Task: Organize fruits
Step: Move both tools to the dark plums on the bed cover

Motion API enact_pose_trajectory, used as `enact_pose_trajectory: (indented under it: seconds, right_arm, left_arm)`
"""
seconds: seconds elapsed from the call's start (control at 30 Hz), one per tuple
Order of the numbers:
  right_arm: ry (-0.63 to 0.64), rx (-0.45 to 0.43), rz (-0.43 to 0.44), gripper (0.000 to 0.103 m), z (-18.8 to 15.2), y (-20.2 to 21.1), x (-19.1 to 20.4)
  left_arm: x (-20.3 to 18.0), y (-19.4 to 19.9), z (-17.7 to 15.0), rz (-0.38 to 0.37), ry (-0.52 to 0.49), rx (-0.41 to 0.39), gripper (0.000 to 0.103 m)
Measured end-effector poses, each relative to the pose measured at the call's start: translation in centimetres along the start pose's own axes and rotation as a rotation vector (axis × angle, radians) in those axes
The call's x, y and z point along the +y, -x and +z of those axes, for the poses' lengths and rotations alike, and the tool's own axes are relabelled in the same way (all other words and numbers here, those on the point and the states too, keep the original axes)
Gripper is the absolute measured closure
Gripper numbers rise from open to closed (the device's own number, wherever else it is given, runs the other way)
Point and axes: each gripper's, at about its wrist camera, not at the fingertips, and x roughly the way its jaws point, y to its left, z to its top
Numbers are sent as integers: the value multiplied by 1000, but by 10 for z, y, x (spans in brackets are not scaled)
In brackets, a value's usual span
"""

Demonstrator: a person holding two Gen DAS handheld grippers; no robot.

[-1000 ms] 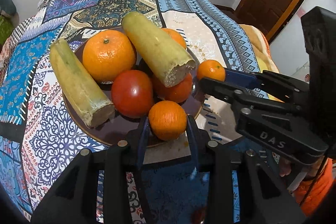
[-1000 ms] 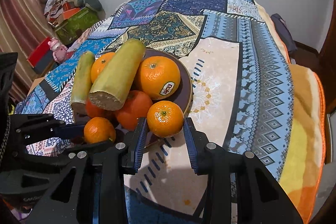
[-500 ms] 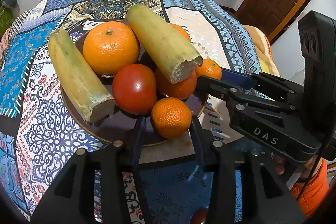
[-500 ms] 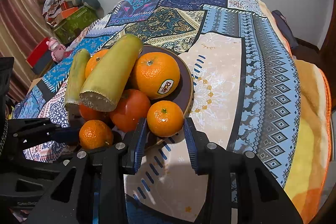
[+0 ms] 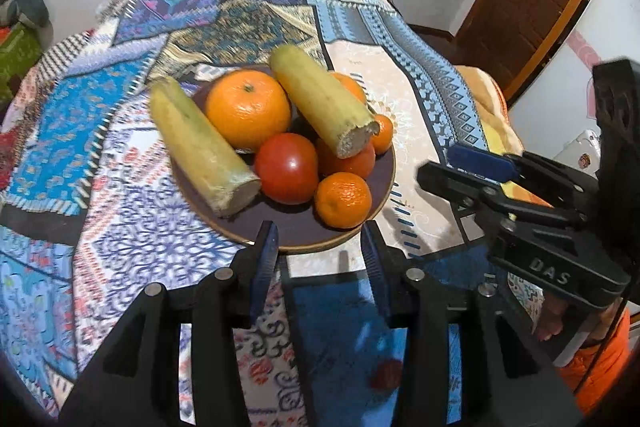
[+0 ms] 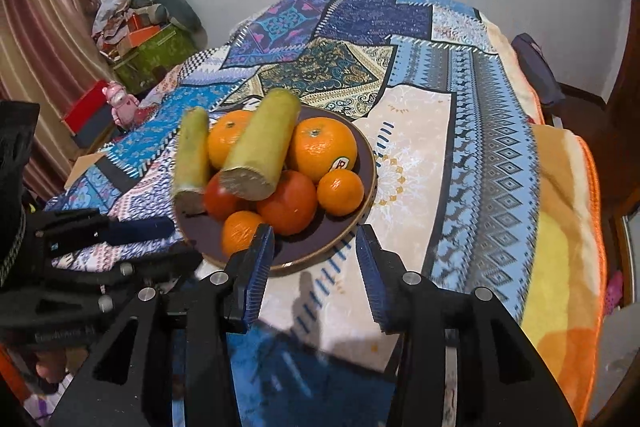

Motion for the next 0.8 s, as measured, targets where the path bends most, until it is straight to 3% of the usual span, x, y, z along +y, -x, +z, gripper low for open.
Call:
enact_pose_trajectory:
  seconds: [0.3, 0.57, 0.8]
  right_arm:
    - [13, -25, 12, 63, -23, 32, 23]
    - [33, 17, 43, 63, -53, 40, 49]
    - [43, 86, 61, 63, -74, 23, 68]
  left_arm:
    - [15, 46, -25, 52, -4, -56, 57]
    - [23, 71, -62, 64, 5, -69, 53]
    - [25, 69, -89, 66, -9, -35, 53]
